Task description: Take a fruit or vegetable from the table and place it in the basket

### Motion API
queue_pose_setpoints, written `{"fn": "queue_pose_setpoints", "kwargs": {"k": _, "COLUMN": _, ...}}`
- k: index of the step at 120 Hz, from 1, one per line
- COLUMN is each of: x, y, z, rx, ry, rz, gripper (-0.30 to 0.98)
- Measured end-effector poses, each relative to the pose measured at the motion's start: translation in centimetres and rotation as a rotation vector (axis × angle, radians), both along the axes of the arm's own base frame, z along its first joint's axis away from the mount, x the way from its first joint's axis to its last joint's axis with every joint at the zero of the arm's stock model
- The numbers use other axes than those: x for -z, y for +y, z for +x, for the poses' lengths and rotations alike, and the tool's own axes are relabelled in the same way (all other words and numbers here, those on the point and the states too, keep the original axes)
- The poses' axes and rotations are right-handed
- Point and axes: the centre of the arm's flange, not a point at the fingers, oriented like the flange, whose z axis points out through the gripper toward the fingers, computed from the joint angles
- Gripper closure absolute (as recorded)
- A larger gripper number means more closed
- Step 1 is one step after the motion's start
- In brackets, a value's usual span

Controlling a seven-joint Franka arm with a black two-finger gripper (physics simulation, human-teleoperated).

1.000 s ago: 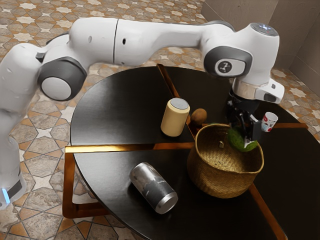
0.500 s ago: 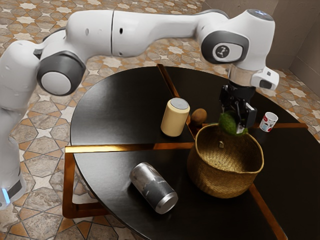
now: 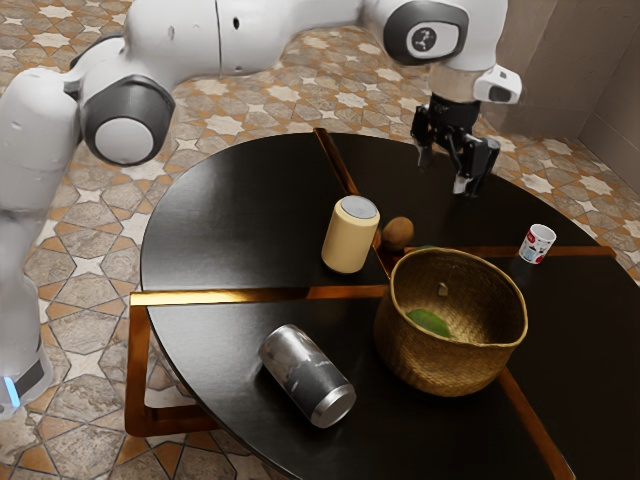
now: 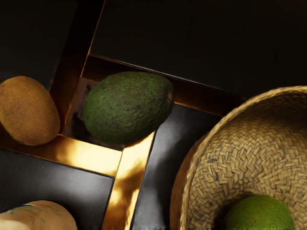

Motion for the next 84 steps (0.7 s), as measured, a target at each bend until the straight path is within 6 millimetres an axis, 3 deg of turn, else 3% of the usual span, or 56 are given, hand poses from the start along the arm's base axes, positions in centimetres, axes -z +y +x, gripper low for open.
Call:
{"fn": "queue_pose_setpoints", "kwargs": {"k": 8, "x": -2.9, "y": 6.4, "z": -2.3, "rx": -0.106, "ry": 0.002, "rz": 0.019, "gripper": 0.00}}
{"fn": "queue_pose_setpoints", "kwargs": {"k": 16, "x": -7.2, "y": 16.8, "z": -7.1, "rx": -0.297, "ry": -0.022, "rz": 0.060, "gripper": 0.00}}
{"fn": "queue_pose_setpoints", "kwargs": {"k": 22, "x": -9.5, "y": 23.4, "z": -11.2, "rx": -0.426, "ry": -0.032, "rz": 0.091, "gripper": 0.00}}
{"fn": "queue_pose_setpoints", "kwargs": {"k": 26, "x": -9.1, "y": 26.6, "z": -12.6, "rx": -0.489, "ry": -0.003, "rz": 0.112, "gripper": 0.00}}
{"fn": "queue_pose_setpoints", "kwargs": {"k": 33, "x": -6.0, "y": 30.3, "z": -13.0, "rx": -0.556, "ry": 0.080, "rz": 0.131, "gripper": 0.00}}
{"fn": "queue_pose_setpoints", "kwargs": {"k": 40, "x": -3.6, "y": 32.0, "z": -12.9, "rx": -0.580, "ry": 0.142, "rz": 0.133, "gripper": 0.00}}
{"fn": "queue_pose_setpoints", "kwargs": {"k": 47, "x": -2.5, "y": 32.6, "z": -12.9, "rx": -0.584, "ry": 0.170, "rz": 0.132, "gripper": 0.00}}
{"fn": "queue_pose_setpoints", "kwargs": {"k": 84, "x": -1.9, "y": 32.8, "z": -12.9, "rx": -0.560, "ry": 0.195, "rz": 0.131, "gripper": 0.00}}
